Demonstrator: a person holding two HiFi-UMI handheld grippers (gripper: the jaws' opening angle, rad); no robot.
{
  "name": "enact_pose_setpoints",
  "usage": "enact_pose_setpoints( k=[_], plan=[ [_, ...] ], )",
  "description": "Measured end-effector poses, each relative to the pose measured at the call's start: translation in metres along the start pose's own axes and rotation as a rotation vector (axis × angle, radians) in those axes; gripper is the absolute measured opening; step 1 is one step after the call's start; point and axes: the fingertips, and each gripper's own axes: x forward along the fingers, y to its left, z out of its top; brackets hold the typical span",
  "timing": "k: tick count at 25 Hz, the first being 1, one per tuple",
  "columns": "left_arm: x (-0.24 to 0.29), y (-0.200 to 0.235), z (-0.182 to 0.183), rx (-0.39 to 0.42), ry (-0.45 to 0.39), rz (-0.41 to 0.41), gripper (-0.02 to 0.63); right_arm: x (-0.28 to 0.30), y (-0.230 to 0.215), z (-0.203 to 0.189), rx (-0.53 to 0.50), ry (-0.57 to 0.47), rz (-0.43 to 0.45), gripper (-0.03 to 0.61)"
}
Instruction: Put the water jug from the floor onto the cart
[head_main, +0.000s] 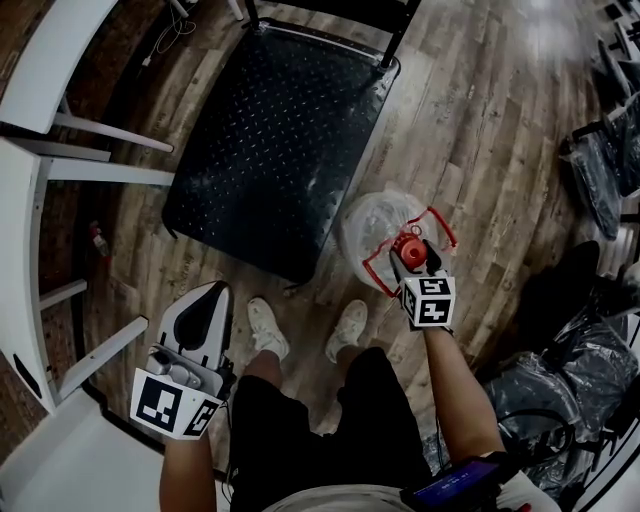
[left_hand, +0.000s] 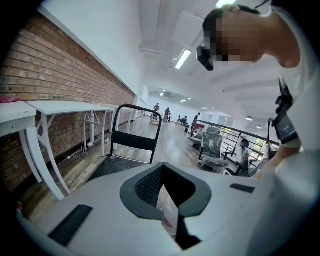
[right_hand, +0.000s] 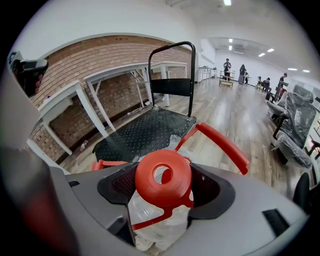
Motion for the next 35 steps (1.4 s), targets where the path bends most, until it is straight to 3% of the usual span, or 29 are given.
enact_pose_setpoints(
  k=[4, 7, 15, 20, 25, 35],
  plan=[
    [-0.005, 0.003, 0.001, -0.002, 0.0, 0.013, 0.0, -0.005, 0.0, -0.003, 0.003, 0.005, -0.015, 0.314],
    [-0.007, 0.005, 0.004, 0.044, 0.009, 0.032, 0.0, -0.021, -0.005, 0.002, 0.041, -0.017, -0.034, 0.314],
    [-0.022, 0.018, 0.03, 0.047, -0.014, 0.054, 0.0, -0.107, 0.0, 0.065, 0.081, -0.082, -0.074, 0.313],
    [-0.044, 0.027, 0.047, 0.095, -0.013, 0.096, 0.0, -0.162, 0.015, 0.117, 0.049, -0.128, -0.084, 0.313],
    [-0.072, 0.045, 0.056, 0.066, -0.031, 0.139, 0.0, -0.196, 0.041, 0.156, -0.017, -0.139, -0.07, 0.313],
    [-0.135, 0.098, 0.06, -0.001, -0.088, 0.269, 0.0, -0.196, 0.113, 0.21, -0.102, -0.17, 0.035, 0.313]
  ],
)
